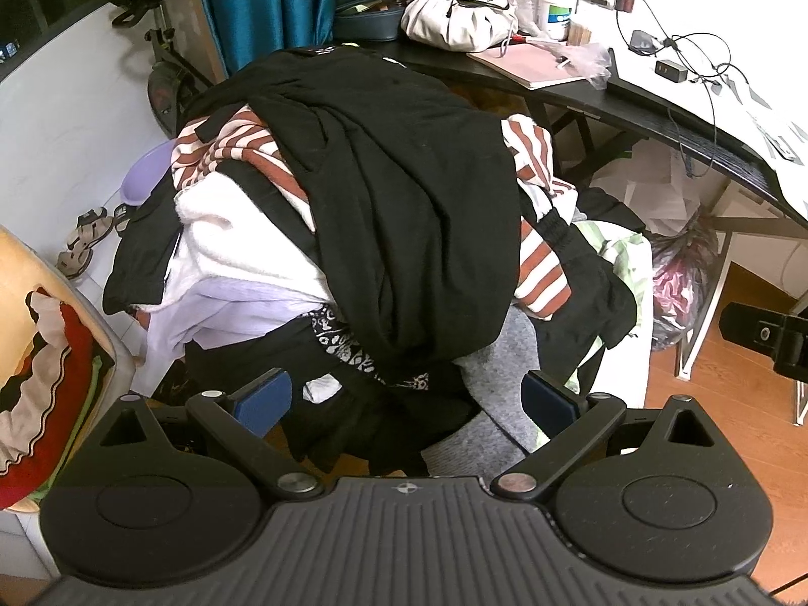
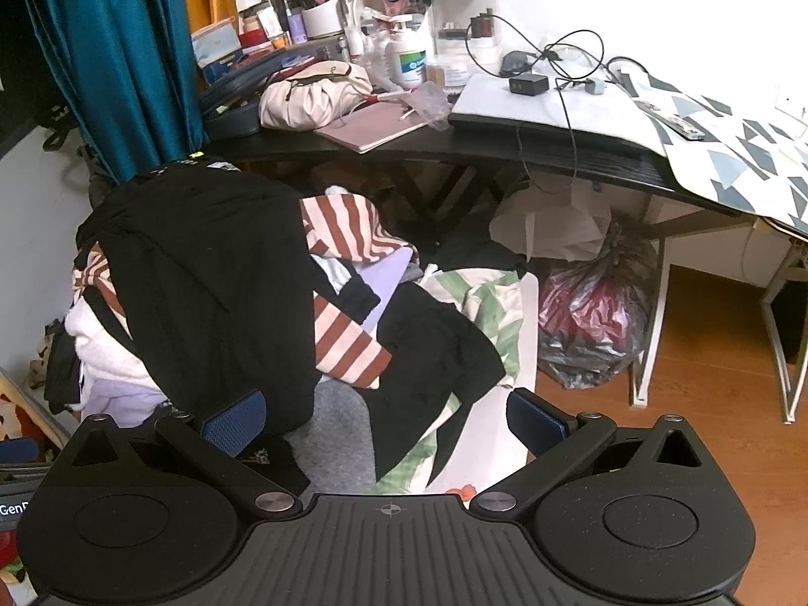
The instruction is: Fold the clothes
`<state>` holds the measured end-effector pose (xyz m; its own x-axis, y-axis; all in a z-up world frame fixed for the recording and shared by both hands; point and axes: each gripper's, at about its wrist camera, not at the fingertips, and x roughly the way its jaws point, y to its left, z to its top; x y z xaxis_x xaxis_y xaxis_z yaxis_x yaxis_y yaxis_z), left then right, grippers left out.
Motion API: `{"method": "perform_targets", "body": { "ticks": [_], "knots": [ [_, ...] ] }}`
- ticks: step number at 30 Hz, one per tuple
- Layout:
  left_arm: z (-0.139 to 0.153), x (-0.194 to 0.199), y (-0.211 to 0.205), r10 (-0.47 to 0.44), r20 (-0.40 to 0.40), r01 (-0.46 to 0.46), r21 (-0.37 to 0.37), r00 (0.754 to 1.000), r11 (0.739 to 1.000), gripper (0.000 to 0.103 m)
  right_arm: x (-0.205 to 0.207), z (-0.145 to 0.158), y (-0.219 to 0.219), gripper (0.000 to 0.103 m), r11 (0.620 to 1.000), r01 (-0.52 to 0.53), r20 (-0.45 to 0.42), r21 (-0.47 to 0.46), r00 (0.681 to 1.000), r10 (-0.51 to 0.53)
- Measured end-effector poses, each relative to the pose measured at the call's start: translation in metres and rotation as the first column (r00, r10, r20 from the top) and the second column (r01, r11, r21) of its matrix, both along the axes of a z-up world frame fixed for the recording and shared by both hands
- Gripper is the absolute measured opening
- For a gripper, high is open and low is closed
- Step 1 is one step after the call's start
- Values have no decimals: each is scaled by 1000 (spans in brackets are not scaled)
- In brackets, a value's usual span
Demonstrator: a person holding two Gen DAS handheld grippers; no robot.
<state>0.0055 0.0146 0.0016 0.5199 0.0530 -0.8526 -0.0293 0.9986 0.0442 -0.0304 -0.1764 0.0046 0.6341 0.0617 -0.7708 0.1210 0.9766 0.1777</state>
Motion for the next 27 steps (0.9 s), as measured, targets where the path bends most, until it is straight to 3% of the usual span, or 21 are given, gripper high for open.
{"method": "perform_targets", "body": {
  "ticks": [27],
  "knots": [
    [-3, -1, -1, 8, -6, -8, -8, 1000, 1000, 99, -1, 2, -3, 102, 1000, -10, -4, -19, 1000, 10]
  ]
}}
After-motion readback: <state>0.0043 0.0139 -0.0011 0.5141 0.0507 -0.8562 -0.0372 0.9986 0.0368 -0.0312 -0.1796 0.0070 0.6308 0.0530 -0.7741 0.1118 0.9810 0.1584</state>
